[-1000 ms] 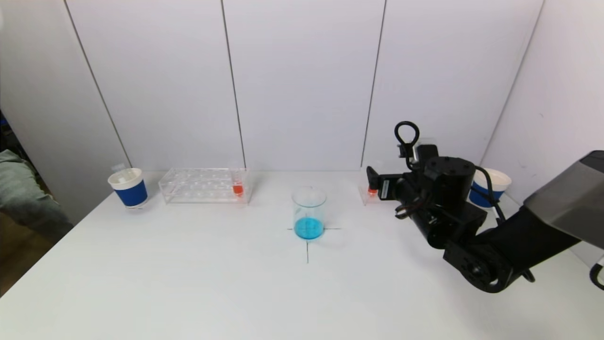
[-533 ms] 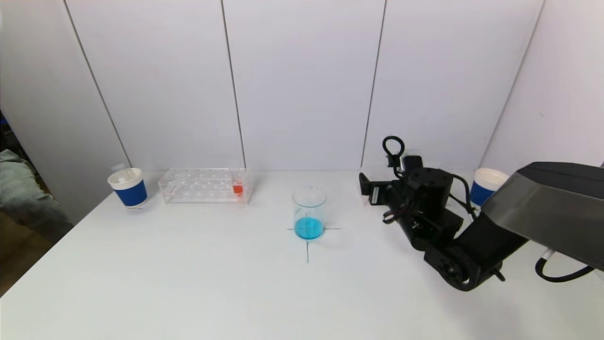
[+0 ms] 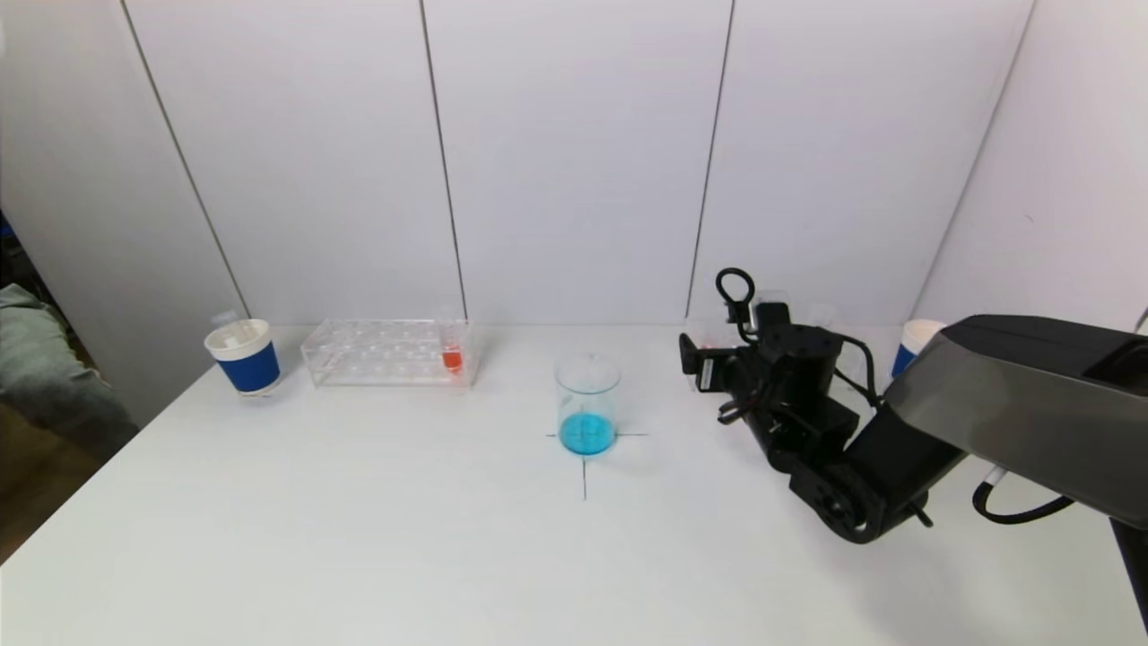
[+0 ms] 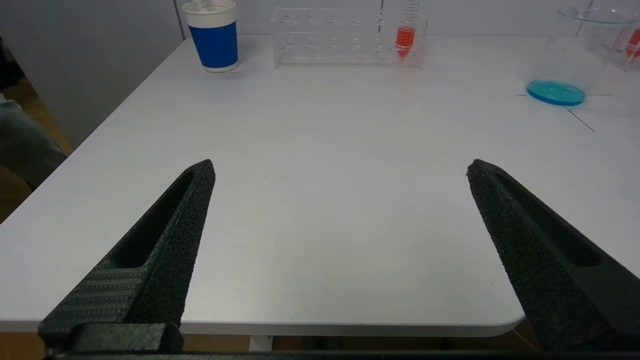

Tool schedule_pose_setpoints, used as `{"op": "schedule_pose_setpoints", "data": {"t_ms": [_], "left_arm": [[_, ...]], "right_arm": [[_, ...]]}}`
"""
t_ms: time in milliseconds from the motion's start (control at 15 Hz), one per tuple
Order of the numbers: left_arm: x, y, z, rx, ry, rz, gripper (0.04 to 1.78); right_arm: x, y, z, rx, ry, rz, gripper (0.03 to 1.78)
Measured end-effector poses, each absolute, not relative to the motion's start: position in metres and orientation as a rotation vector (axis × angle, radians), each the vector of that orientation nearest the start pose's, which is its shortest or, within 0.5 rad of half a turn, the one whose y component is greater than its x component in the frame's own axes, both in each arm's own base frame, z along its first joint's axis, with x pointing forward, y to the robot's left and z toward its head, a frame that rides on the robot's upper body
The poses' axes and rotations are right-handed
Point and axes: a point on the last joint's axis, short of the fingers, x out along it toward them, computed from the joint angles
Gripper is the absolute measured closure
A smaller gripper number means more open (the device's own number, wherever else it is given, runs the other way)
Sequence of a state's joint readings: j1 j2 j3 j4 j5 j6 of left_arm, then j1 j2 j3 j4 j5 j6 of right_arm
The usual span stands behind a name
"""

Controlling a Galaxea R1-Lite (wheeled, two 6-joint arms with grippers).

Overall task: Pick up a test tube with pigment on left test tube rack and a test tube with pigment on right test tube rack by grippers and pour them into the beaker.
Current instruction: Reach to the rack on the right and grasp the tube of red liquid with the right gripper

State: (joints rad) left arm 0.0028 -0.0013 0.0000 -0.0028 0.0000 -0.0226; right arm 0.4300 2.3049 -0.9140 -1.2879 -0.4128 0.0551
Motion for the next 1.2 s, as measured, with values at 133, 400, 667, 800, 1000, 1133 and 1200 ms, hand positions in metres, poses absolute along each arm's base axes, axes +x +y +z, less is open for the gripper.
{"op": "schedule_pose_setpoints", "data": {"t_ms": [133,400,667,800,1000,1133,1200], "left_arm": [[-0.023,0.0,0.076,-0.023,-0.004,0.003,0.06],[-0.023,0.0,0.076,-0.023,-0.004,0.003,0.06],[-0.023,0.0,0.076,-0.023,-0.004,0.003,0.06],[-0.023,0.0,0.076,-0.022,-0.004,0.003,0.06],[-0.023,0.0,0.076,-0.023,-0.004,0.003,0.06],[-0.023,0.0,0.076,-0.023,-0.004,0.003,0.06],[-0.023,0.0,0.076,-0.022,-0.004,0.003,0.06]], "right_arm": [[0.378,0.161,0.053,0.016,0.089,0.013,0.04],[0.391,0.16,0.055,0.028,0.063,0.009,0.04],[0.402,0.162,0.053,0.033,0.04,0.001,0.04],[0.408,0.162,0.05,0.033,0.032,-0.009,0.04],[0.416,0.158,0.046,0.036,0.023,-0.025,0.04],[0.42,0.157,0.044,0.037,0.02,-0.032,0.04],[0.421,0.157,0.043,0.034,0.02,-0.033,0.04]]}}
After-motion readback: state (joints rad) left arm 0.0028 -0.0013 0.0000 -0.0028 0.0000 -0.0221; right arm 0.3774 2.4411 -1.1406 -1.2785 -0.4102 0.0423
